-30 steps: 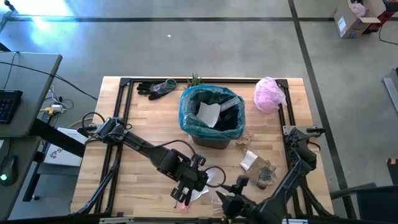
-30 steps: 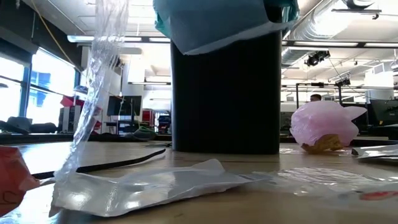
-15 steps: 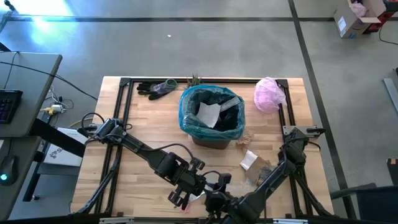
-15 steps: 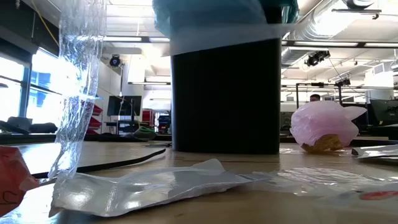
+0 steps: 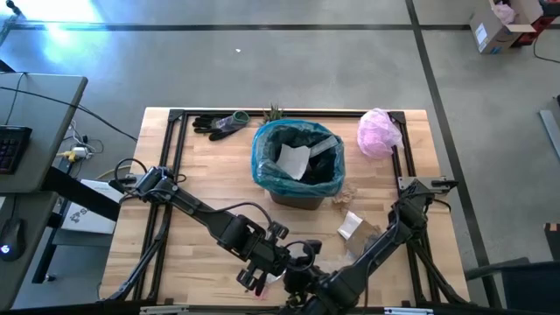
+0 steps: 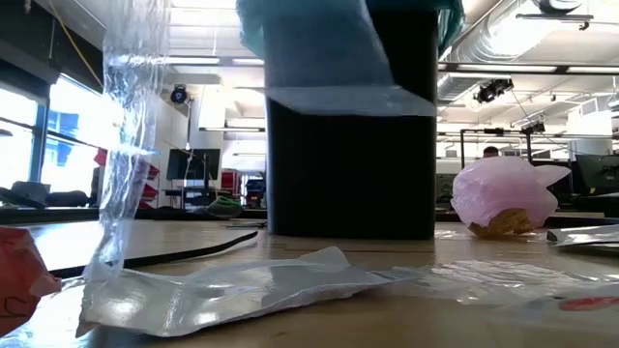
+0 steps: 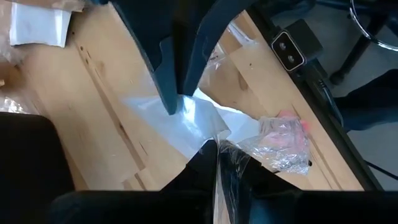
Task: Place trash/remove bag and relplace
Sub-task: Put the transparent plastic into the trash bin
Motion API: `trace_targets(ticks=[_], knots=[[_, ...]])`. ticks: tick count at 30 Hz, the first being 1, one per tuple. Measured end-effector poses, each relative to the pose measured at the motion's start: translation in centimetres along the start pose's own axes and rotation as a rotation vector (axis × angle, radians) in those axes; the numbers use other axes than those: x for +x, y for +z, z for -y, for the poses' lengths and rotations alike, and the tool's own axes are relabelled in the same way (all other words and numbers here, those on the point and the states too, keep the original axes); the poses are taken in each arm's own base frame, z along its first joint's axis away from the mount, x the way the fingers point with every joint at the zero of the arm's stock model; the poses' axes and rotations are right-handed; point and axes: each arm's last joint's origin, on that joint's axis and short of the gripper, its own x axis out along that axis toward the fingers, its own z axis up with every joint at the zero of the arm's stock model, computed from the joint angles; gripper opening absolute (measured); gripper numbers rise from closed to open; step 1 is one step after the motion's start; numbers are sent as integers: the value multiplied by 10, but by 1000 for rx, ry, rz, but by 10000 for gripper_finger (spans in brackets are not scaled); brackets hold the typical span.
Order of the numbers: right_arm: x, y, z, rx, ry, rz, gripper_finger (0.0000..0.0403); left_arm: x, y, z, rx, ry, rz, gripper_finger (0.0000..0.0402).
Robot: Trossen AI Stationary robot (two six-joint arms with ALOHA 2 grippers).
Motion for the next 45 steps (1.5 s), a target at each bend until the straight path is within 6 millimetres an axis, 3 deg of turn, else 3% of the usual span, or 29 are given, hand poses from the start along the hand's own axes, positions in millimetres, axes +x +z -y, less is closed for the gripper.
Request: trace_targets(ticks=[10,21,26,32,36,41,45], knots=[[-6,-9,0,29,-13,-46,0,0,0,-2,-58,65,-6,6],[-31,-34,3,77,-102,-113,0,0,-8,-5,-117,169,-81,78],[-49,-36,6,111,-107,-103,0,28,-26,-12,-143,189,-171,110],[-82,-22,21,157,-60,1,0,81,-69,-20,-212,208,-301,120],[-105,-14,33,148,-9,38,0,104,-94,-20,-270,218,-346,119],[-138,2,55,151,31,149,0,119,-103,-17,-329,241,-296,119],[-158,13,86,174,-6,270,0,122,-98,-16,-363,274,-180,119]])
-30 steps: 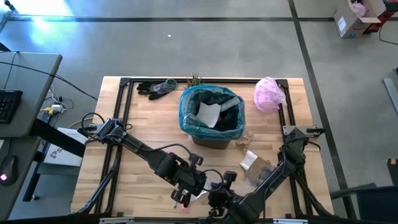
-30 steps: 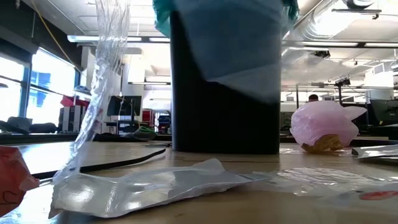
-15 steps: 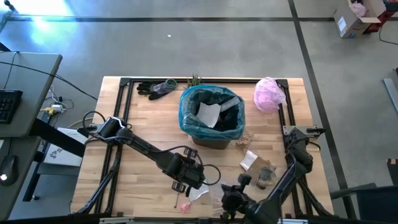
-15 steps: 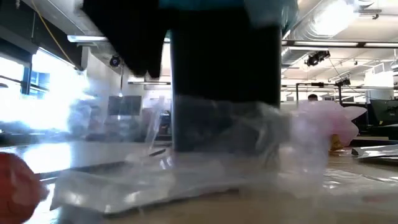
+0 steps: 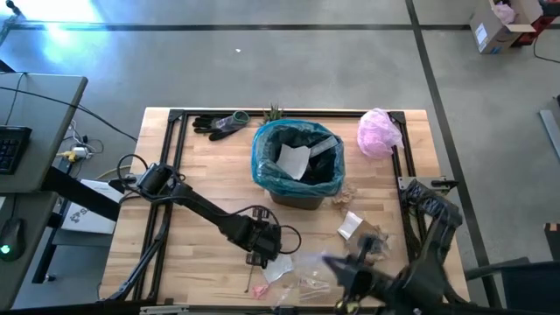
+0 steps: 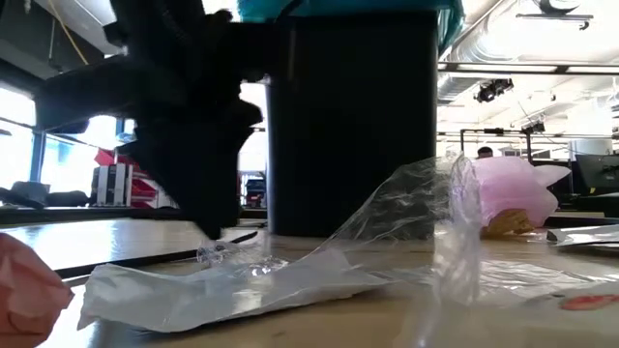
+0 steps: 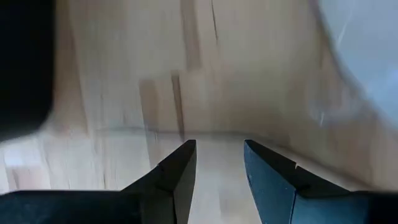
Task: Place trash/remove bag and relplace
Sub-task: Put the transparent plastic into the trash bin
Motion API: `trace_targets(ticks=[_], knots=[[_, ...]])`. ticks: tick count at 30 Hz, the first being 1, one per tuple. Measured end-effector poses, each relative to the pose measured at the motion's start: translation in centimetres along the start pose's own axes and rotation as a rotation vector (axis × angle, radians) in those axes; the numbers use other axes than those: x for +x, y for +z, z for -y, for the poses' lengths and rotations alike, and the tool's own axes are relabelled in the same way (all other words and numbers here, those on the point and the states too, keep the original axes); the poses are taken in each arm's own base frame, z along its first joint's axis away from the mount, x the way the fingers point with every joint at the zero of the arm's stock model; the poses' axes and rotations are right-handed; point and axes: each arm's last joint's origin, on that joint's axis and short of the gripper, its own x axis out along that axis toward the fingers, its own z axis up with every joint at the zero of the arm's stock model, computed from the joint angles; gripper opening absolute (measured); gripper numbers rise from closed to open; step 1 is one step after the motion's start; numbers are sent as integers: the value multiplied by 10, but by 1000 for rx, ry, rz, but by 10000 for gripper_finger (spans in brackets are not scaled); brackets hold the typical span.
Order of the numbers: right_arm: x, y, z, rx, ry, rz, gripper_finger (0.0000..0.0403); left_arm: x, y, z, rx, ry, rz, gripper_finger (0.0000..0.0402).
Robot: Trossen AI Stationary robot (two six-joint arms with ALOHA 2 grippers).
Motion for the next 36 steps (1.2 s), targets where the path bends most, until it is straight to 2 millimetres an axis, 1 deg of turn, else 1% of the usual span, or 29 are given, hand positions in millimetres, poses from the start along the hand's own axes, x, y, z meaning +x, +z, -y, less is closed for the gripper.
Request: trace_targets(ticks=[4,8,10,14,18,24,29,32,36], knots=[[-6,24,38,43,-78,108,0,-10,11,3,-34,36,145,119],[-1,46,79,76,-144,136,0,-32,23,7,-60,39,318,119],[6,56,100,99,-185,131,0,-45,26,9,-70,47,390,119],[22,69,137,113,-259,97,0,-73,29,15,-93,54,521,119],[45,79,172,114,-282,-2,0,-103,27,27,-103,31,641,119],[89,85,209,113,-248,-176,0,-153,15,50,-66,-5,828,119],[113,90,234,155,-165,-242,0,-187,-1,64,-30,20,921,119],[125,91,247,188,-114,-278,0,-200,-10,69,-37,43,950,119],[144,88,258,215,-57,-339,0,-207,-20,74,-32,102,947,119]])
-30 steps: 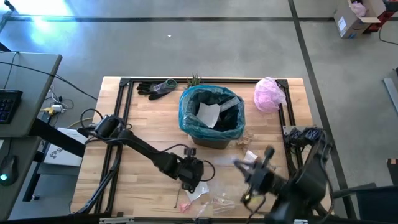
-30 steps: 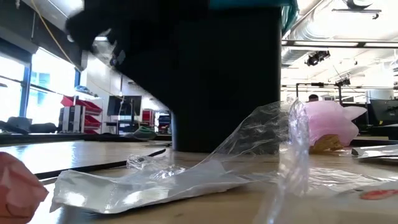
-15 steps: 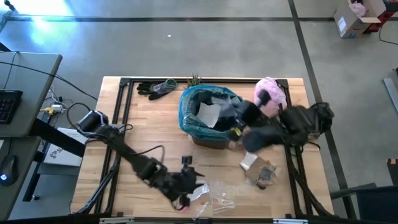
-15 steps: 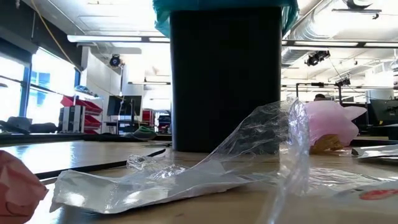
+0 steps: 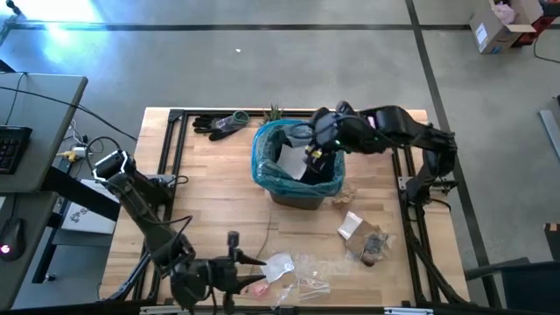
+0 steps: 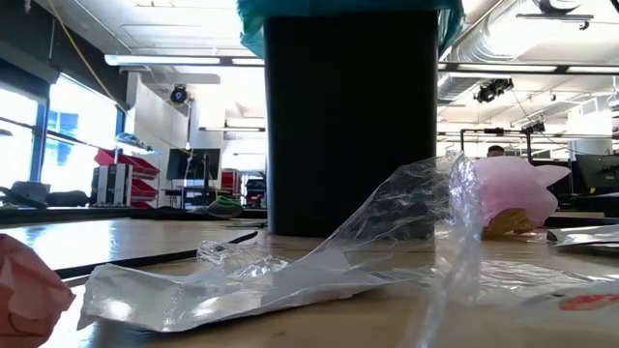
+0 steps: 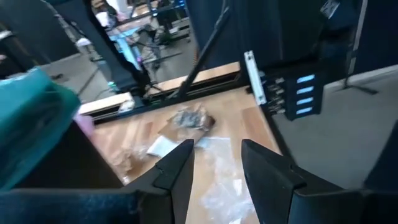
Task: Place trash/remove bag and relplace
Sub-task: Put the transparent plastic into the trash bin
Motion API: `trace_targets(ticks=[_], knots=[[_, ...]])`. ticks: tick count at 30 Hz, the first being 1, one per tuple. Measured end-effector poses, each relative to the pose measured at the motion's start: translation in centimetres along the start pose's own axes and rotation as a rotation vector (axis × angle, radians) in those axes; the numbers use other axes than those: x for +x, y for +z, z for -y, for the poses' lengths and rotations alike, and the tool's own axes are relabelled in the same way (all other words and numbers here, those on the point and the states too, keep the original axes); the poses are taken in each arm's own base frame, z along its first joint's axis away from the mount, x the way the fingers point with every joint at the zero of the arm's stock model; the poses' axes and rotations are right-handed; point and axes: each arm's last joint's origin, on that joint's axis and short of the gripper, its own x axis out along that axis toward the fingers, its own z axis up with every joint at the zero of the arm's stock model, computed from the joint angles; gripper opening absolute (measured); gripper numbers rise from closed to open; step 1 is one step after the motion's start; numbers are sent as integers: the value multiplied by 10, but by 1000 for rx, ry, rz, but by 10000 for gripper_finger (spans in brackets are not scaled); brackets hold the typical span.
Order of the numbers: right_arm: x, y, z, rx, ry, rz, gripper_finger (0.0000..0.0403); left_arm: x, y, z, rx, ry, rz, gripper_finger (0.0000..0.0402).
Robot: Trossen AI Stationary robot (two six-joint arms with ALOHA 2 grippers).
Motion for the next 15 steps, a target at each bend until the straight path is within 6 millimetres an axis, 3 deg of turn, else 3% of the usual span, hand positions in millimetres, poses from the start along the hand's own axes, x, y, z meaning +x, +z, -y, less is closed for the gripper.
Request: trace_targets(ticks=[8,15], knots=[[37,1,1,-17,-6,-129,0,-20,-25,-6,-56,79,-12,119],[53,1,-5,-52,-24,-150,8,-46,-55,-26,-199,96,17,119]])
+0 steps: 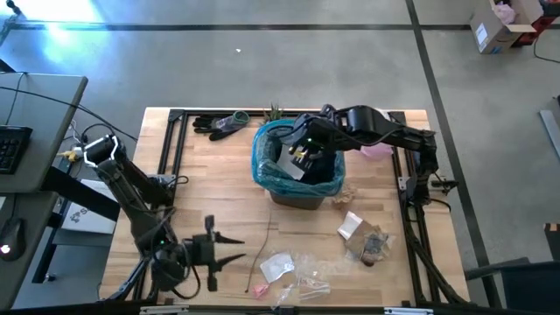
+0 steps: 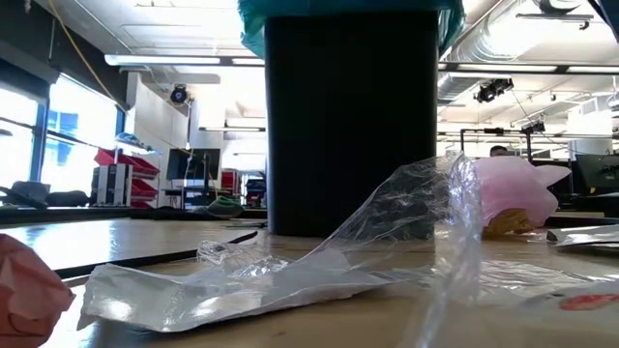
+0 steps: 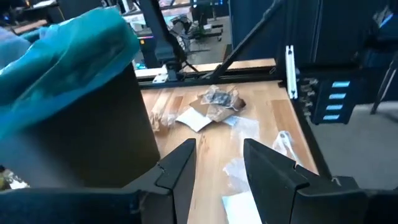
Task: Place trash/remove bag and relplace
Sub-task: Put the transparent plastic into the trash bin, then put the cable wires into the trash bin
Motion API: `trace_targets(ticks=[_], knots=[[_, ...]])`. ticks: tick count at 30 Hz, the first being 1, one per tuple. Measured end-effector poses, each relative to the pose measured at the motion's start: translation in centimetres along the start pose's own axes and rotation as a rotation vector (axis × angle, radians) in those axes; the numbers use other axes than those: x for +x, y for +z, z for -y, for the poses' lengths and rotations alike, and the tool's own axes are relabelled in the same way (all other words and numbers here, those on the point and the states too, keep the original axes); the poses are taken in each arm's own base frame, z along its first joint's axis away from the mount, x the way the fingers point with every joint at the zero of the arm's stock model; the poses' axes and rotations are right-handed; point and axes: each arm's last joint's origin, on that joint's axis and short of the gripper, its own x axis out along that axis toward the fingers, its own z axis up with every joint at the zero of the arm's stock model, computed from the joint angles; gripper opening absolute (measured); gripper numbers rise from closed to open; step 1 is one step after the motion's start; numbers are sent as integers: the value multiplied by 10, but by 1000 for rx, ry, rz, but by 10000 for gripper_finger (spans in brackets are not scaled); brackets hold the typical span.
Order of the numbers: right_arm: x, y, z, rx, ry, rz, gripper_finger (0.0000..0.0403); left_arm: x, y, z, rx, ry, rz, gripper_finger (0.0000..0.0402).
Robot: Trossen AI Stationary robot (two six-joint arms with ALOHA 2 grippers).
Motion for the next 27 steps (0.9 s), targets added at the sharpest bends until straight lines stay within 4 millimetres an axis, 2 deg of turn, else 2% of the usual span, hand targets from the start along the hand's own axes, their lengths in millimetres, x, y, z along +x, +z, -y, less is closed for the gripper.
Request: trace_targets(ticks=[3,9,15,21,27], knots=[[0,1,0,-9,-3,8,38,-7,-6,-8,-32,-11,21,119],[0,-1,1,-13,-17,-6,122,-14,-16,-22,-17,-25,44,119],[-4,-3,0,-25,-83,18,185,-21,-33,-55,-74,-20,40,119],[-29,-13,-14,-45,-68,73,205,-30,-53,-91,-252,-156,105,119],[-65,-39,-49,-85,37,99,206,-30,-85,-127,-351,-192,121,119]])
